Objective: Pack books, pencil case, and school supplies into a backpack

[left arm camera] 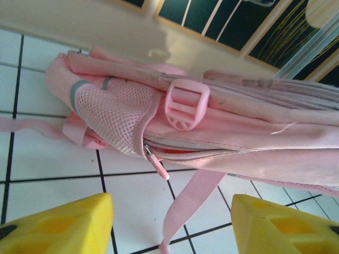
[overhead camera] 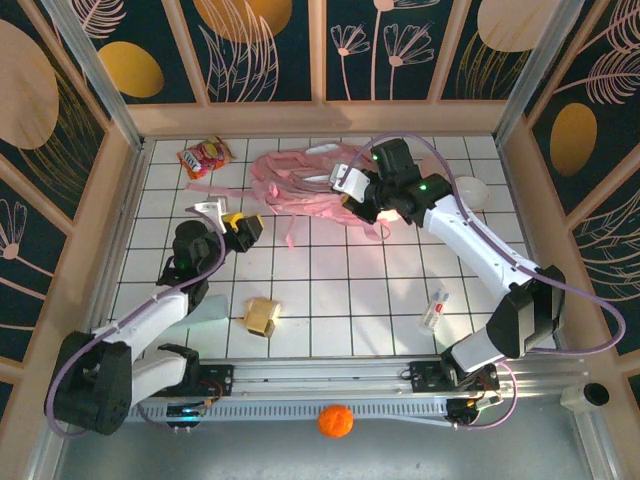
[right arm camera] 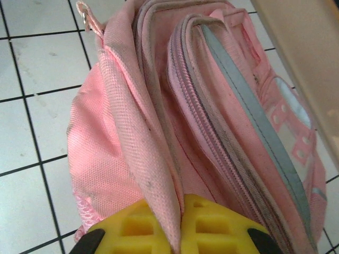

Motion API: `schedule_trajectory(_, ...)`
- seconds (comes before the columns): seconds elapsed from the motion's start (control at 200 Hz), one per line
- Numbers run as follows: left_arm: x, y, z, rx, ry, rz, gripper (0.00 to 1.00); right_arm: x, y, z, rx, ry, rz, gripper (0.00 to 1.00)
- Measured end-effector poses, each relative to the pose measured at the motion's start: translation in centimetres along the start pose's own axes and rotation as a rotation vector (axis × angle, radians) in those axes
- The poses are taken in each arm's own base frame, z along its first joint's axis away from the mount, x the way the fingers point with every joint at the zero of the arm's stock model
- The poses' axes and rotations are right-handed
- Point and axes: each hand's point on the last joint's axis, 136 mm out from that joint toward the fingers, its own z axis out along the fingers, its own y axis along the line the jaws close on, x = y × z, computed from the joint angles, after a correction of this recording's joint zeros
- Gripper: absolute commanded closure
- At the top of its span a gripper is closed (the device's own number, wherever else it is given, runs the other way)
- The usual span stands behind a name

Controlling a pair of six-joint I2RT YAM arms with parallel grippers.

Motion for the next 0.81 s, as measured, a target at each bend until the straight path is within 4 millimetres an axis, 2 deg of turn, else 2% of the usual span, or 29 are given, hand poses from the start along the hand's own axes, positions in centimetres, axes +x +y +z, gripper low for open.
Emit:
schedule_trajectory(0.205, 3.8, 0.0, 1.5, -0.006, 0.052, -0.004, 0.44, 0.1, 0.1, 0.0, -0.006, 0.004, 0.002, 1.00)
schedule_trajectory(0.42, 5.3, 0.9, 3.6, -0.028, 0.057, -0.005, 0.47, -0.3, 0.2, -0.6, -0.001, -0.011, 0.001, 1.00)
schedule_trajectory(0.581, 5.4, 1.4, 5.5, -0.035, 0.050, 0.012, 0.49, -0.6, 0.1, -1.0, 0.006, -0.021, -0.002, 1.00)
schedule_trajectory(0.711, 4.6, 1.2, 7.1, -0.020, 0.030, 0.030, 0.49, -0.7, 0.1, -1.4, 0.012, -0.028, -0.001, 1.00)
schedule_trajectory(0.756, 4.3, 1.1, 7.5, -0.013, 0.021, 0.037, 0.50, -0.7, 0.2, -1.5, 0.012, -0.029, 0.001, 1.00)
schedule_trajectory(0.806, 4.0, 0.9, 7.9, -0.004, 0.014, 0.048, 0.57, -0.7, 0.3, -1.5, 0.012, -0.030, 0.005, 1.00)
